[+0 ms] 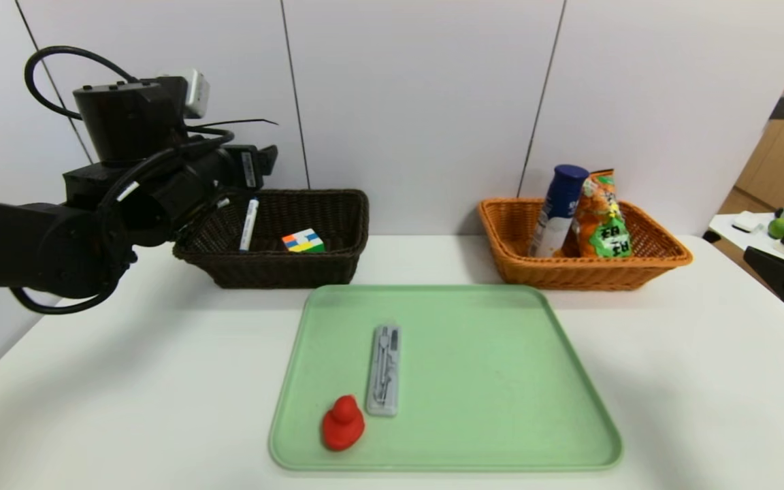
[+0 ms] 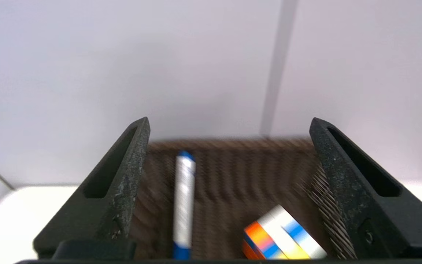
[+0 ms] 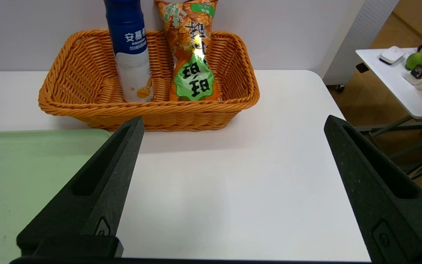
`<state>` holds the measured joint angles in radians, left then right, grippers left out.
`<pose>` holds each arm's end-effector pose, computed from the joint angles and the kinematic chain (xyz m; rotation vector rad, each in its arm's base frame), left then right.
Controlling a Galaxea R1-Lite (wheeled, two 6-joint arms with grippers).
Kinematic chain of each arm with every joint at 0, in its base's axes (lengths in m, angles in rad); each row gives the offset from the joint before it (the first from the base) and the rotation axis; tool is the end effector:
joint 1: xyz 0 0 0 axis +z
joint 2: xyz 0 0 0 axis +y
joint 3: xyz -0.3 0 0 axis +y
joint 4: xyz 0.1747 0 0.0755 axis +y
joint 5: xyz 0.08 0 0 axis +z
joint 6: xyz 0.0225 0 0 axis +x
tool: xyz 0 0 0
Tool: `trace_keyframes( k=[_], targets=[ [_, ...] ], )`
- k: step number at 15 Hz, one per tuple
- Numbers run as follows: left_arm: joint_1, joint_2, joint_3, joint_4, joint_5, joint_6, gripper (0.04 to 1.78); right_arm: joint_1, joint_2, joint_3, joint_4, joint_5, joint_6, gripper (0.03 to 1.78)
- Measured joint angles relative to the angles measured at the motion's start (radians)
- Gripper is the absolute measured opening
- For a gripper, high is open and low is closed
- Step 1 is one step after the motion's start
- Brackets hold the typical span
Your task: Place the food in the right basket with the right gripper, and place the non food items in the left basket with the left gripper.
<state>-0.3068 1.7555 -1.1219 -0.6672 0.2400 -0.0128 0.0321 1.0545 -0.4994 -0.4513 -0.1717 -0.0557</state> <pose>0.3280 -0.0983 0.2557 -0.0219 -0.0319 -0.0670 0.1418 0.0007 0.2224 -0.0661 0.1072 -0.1366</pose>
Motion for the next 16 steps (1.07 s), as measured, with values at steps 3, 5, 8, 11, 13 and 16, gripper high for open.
trace_keyframes(
  k=[3, 5, 8, 11, 13, 16],
  targets=[
    [-0.133, -0.161, 0.098, 0.170, -0.012, -0.017, 1.60, 0.001, -0.001, 0.000, 0.000, 0.001, -0.005, 1.69],
    [-0.207, -0.257, 0.134, 0.304, -0.012, -0.014, 1.62, 0.001, -0.006, 0.000, 0.001, 0.001, -0.007, 1.69],
    [-0.323, -0.374, 0.200, 0.556, -0.011, -0.040, 1.65, 0.001, -0.017, 0.012, 0.001, 0.001, -0.007, 1.69],
    [-0.383, -0.428, 0.241, 0.729, -0.013, -0.126, 1.67, 0.001, -0.027, 0.029, 0.001, 0.001, -0.008, 1.69],
    [-0.396, -0.429, 0.269, 0.792, -0.015, -0.133, 1.67, 0.002, -0.032, 0.041, 0.001, 0.001, -0.008, 1.69],
    [-0.409, -0.379, 0.233, 0.884, -0.023, -0.185, 1.67, 0.003, -0.039, 0.048, 0.000, 0.001, -0.010, 1.69]
  ],
)
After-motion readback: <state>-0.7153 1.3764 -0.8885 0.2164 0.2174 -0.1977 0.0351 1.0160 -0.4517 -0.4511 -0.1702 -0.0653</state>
